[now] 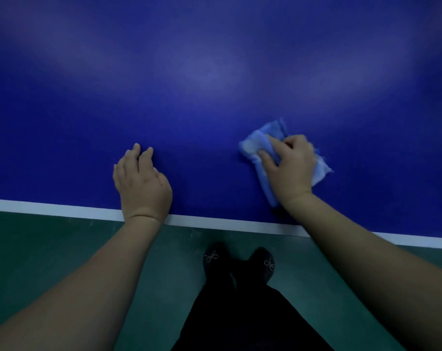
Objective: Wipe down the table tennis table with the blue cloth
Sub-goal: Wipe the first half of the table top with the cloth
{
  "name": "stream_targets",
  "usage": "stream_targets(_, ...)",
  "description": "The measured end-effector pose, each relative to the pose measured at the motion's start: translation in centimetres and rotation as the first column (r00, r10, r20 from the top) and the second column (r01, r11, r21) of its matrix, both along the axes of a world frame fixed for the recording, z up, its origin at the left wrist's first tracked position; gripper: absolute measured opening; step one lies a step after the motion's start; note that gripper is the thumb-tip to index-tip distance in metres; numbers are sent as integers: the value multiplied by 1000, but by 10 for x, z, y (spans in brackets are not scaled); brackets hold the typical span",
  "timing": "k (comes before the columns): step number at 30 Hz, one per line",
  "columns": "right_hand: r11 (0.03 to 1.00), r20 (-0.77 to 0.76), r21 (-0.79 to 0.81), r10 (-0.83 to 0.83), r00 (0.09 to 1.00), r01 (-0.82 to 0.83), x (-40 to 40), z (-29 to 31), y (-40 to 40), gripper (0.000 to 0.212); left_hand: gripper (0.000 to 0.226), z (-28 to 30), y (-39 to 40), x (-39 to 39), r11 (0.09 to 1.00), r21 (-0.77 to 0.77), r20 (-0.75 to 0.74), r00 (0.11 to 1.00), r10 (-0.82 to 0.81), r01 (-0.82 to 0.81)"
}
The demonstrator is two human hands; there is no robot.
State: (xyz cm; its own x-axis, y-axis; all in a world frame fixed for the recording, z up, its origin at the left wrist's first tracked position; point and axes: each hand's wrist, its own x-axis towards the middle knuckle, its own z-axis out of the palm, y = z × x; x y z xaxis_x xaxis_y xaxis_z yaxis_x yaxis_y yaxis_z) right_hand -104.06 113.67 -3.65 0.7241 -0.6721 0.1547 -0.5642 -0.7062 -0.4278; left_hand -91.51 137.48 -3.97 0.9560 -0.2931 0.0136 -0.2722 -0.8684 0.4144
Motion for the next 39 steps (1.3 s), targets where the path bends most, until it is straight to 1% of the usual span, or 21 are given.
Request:
stream_targets(2,993,21,-3,120,993,-120,16,1,31,29,41,3,4,2,996,-88,-6,1000,25,-26)
stream_targets(3,983,22,-5,183,983,-183,18,2,45,30,40,5,11,4,989,-132,9,998,63,-62)
stream_targets(5,974,16,-10,229,973,-228,20,0,61,31,41,8,33,9,975,-150,78,981,177,-164)
stream_targets(7,982,5,-12,188,982,-188,31,0,61,31,43,7,65,18,955,-115,120,951,286,-273)
stream_targets(10,988,-9,3,152,988,-152,72,-1,65,32,46,0,111,32,923,22,70,921,382,-385)
stream_targets(12,984,-11,6,180,984,-180,107,-2,77,33,51,-6,131,35,917,110,21,923,384,-384)
stream_targets(14,976,-7,-16,217,976,-217,141,-4,90,32,55,-12,140,33,927,166,10,941,338,-335)
stream_targets(16,967,-18,-48,251,968,-252,169,-5,103,31,57,-17,143,32,933,188,13,950,311,-308)
stream_targets(20,944,-41,-75,320,947,-322,202,-7,129,30,57,-22,144,33,932,187,14,950,313,-310)
stream_targets(22,908,-57,-51,413,909,-416,205,-4,146,31,58,-22,144,33,933,188,16,950,311,-308)
stream_targets(23,871,-59,-29,488,871,-490,200,-3,156,33,58,-21,144,32,932,190,14,951,310,-307)
stream_targets(26,697,-38,27,718,696,-717,159,2,176,36,58,-19,143,33,929,209,-4,950,312,-305)
stream_targets(27,653,-25,32,758,652,-757,139,4,177,36,58,-18,143,34,928,215,-13,950,313,-303)
stream_targets(28,635,-10,32,772,635,-772,119,4,173,34,58,-16,142,34,928,222,-20,950,312,-300)
stream_targets(30,663,15,30,748,664,-748,80,2,155,31,58,-12,140,33,925,232,-27,949,315,-301)
stream_targets(33,763,50,18,645,763,-646,28,0,111,31,56,-3,126,26,929,217,-38,948,315,-299)
stream_targets(37,894,28,0,448,893,-449,-40,-1,47,36,54,4,81,0,964,163,-45,974,222,-212)
stream_targets(39,957,10,-25,290,957,-290,-76,-3,7,35,54,6,53,-15,980,136,-65,986,156,-147)
